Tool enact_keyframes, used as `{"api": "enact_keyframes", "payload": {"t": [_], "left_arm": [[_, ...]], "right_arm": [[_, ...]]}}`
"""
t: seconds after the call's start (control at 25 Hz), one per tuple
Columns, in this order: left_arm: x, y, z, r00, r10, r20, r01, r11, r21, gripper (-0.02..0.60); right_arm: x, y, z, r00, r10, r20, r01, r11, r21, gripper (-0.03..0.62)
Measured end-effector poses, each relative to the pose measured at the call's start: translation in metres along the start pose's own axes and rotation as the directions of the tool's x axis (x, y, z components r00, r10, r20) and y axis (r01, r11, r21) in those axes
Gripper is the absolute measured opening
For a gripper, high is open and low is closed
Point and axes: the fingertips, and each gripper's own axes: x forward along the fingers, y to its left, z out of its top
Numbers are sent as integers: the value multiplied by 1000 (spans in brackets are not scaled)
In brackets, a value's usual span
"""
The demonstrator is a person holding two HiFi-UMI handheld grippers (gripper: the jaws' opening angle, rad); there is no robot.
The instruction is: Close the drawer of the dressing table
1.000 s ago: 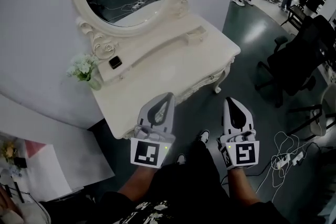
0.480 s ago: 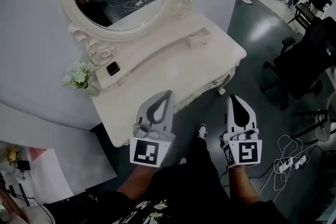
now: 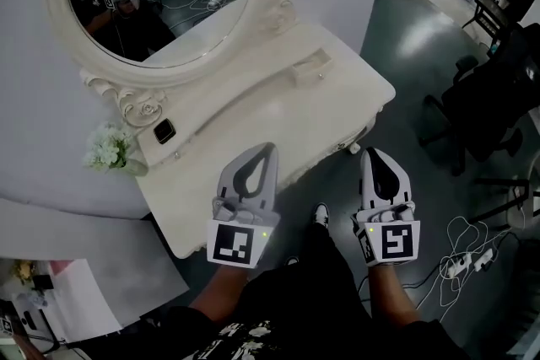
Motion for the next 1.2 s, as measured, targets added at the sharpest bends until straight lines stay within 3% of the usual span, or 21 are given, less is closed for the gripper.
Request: {"api": "enact_keyframes", "payload": {"t": [0.52, 1.0, 1.2], "left_arm": [[111, 8, -5, 999, -19, -33, 18, 1000, -17, 2], [163, 31, -34, 993, 84, -84, -86, 996, -22, 2], [169, 36, -56, 986, 98, -134, -103, 994, -25, 2]], "right_arm": [[84, -61, -12, 998, 36, -56, -36, 999, -4, -2], [155, -77, -49, 977, 193, -91, -195, 981, -16, 2], [176, -70, -81, 959, 249, -136, -250, 968, 12, 108]]}}
